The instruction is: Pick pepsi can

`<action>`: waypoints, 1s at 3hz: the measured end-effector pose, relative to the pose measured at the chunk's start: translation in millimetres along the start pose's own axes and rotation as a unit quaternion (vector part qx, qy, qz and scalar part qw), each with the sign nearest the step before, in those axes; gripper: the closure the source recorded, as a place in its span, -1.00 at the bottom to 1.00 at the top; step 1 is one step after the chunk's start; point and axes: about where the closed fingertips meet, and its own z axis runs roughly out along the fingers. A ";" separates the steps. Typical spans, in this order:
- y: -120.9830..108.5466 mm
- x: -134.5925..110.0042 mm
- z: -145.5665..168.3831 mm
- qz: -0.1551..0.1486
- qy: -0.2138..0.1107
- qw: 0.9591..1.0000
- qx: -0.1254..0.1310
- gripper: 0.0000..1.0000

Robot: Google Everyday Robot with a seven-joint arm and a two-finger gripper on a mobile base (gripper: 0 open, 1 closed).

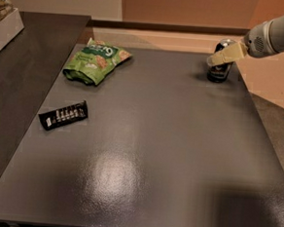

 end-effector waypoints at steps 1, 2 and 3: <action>-2.9 -4.2 6.7 0.015 -0.011 1.000 -0.006 -0.20; -3.3 -5.5 5.7 0.019 -0.015 1.000 -0.011 0.25; 5.7 -19.3 -9.0 0.012 -0.034 0.999 -0.022 0.72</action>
Offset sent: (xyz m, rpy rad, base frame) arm 0.0062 -0.0040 0.0093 0.0687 -0.0035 -0.0108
